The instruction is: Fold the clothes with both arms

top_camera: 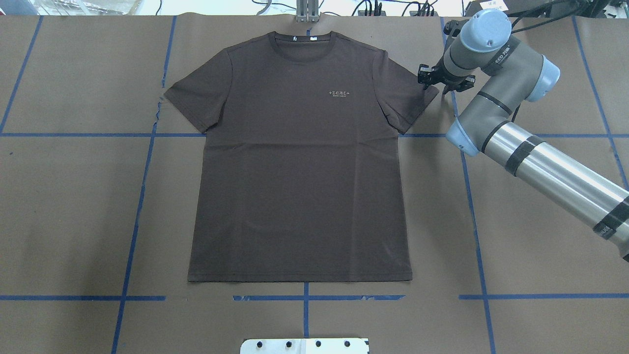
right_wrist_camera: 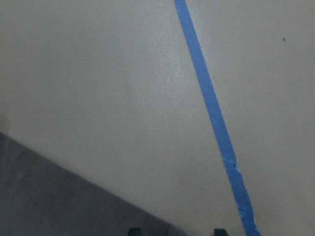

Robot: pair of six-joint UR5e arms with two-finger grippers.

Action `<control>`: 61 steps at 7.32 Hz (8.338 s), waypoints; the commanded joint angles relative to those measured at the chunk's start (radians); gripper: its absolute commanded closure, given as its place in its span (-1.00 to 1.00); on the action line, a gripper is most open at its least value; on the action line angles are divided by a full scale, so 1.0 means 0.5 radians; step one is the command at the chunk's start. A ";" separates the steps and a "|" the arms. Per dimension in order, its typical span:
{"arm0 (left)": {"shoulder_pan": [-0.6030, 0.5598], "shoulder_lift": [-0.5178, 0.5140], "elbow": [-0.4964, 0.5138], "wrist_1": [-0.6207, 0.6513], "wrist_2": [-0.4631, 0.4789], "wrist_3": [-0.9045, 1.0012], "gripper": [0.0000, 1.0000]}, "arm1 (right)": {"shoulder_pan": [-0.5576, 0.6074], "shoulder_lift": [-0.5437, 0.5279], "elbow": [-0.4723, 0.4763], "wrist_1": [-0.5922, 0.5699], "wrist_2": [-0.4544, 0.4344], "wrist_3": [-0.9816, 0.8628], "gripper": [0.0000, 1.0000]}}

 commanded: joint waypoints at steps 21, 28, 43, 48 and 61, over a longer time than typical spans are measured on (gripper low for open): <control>0.064 -0.136 -0.214 -0.079 -0.026 -0.556 -1.00 | -0.272 0.550 -0.142 -0.313 -0.396 0.387 -1.00; 1.064 -1.144 0.422 -0.386 0.718 -2.111 -1.00 | -0.174 -0.740 1.596 -0.310 0.070 0.402 -1.00; 1.236 -1.615 1.372 -0.702 1.247 -2.143 -0.21 | -0.180 -0.907 1.662 -0.319 0.012 0.399 -1.00; 1.243 -1.622 1.384 -0.702 1.247 -2.143 -0.19 | -0.183 -0.901 1.650 -0.313 0.012 0.399 -1.00; 1.230 -1.689 1.268 -0.641 1.103 -2.164 1.00 | -0.177 -0.898 1.665 -0.316 0.018 0.402 -1.00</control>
